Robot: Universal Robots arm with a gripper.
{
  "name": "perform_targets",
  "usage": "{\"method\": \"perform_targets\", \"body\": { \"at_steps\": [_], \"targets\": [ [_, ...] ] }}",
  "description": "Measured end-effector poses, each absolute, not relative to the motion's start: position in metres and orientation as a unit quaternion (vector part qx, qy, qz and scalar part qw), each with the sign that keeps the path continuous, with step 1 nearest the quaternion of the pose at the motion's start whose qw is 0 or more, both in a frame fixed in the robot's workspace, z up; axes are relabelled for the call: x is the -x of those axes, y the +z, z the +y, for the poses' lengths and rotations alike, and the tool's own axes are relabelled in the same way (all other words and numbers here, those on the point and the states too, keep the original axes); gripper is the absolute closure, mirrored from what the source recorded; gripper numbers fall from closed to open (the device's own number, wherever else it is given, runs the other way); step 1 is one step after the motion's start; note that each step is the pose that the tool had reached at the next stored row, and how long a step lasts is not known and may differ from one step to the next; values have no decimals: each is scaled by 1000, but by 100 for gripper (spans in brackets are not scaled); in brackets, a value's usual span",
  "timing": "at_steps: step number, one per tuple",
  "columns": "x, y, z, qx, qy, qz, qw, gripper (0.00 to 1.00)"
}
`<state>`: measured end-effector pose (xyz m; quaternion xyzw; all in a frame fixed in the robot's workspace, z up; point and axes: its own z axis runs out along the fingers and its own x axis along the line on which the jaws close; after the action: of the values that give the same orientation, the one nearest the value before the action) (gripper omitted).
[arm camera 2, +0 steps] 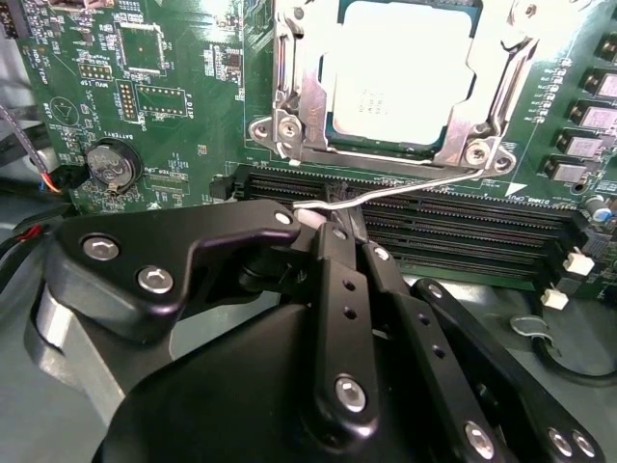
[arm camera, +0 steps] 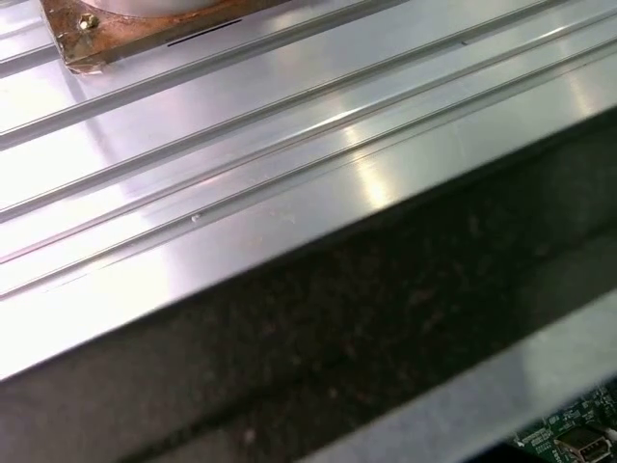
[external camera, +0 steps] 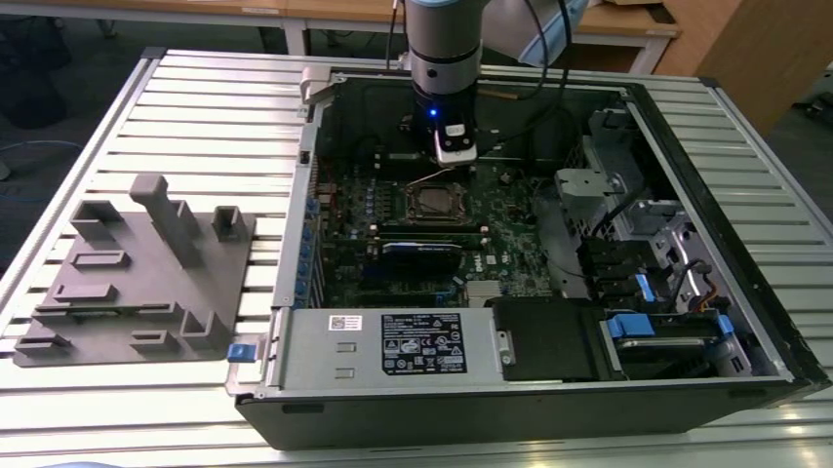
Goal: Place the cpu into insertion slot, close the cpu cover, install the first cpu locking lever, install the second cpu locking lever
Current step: 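Install the first cpu locking lever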
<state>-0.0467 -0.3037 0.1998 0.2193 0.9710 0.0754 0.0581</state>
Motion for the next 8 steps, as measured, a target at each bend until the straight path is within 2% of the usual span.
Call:
{"method": "perform_targets", "body": {
  "at_steps": [8],
  "targets": [
    [47,207,-304,-219,76,971,58,89]
  ]
}}
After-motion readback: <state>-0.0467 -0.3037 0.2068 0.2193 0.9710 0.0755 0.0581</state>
